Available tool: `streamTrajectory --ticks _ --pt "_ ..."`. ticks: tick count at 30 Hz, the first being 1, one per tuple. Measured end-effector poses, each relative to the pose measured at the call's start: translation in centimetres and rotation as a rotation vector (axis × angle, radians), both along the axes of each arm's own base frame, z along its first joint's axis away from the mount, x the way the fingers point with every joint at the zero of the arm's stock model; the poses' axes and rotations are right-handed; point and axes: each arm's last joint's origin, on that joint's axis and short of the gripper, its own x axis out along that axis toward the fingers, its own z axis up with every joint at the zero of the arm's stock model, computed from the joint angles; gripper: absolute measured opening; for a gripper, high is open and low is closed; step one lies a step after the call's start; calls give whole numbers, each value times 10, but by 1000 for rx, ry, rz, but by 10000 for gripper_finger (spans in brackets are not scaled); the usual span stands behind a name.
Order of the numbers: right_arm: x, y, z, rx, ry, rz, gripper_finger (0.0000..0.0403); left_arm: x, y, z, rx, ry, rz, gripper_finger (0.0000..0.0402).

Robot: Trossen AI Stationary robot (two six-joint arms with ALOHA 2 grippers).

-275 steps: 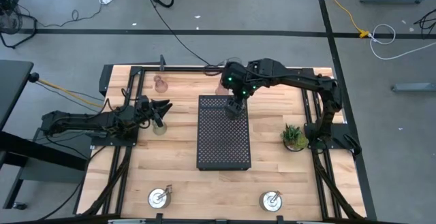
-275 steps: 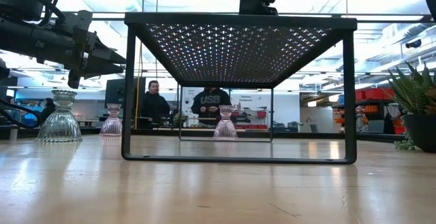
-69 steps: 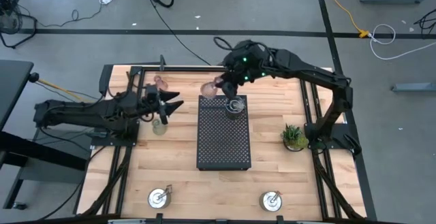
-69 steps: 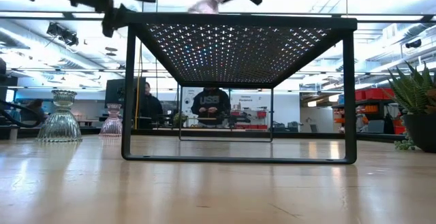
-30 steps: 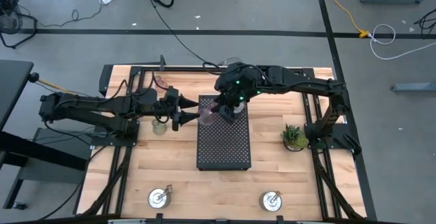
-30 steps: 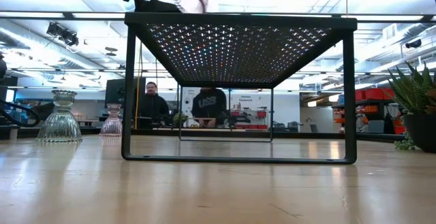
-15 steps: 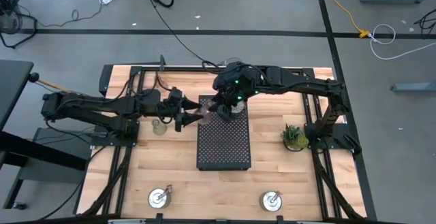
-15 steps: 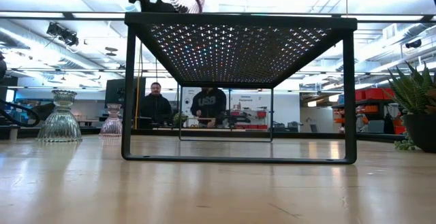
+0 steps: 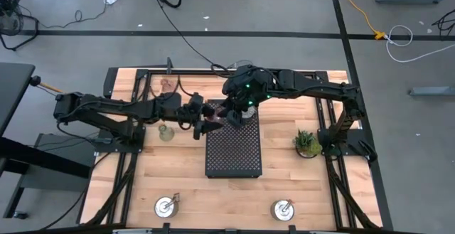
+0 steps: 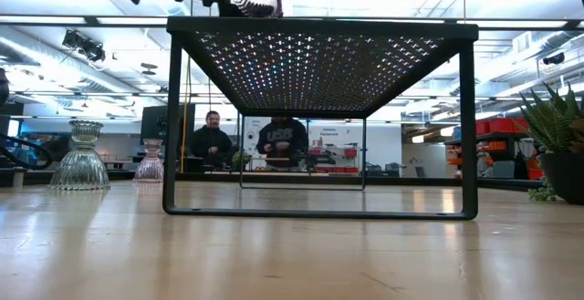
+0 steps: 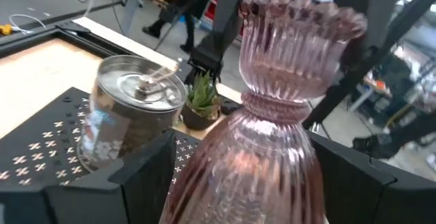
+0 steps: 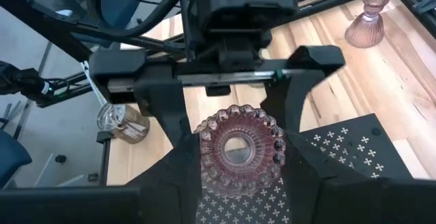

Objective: Pick & Place candle stick holders
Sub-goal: Put the right pink candle holder on the shelf

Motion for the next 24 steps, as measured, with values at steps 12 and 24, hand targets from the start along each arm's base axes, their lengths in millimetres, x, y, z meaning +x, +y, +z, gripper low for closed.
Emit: streamTrajectory --ticks 12,24 --pt "-1 0 -1 -1 17 3 146 3 -1 11 66 64 -47 271" --pt "-1 -4 -1 -31 9 3 220 3 -1 12 76 62 -53 264"
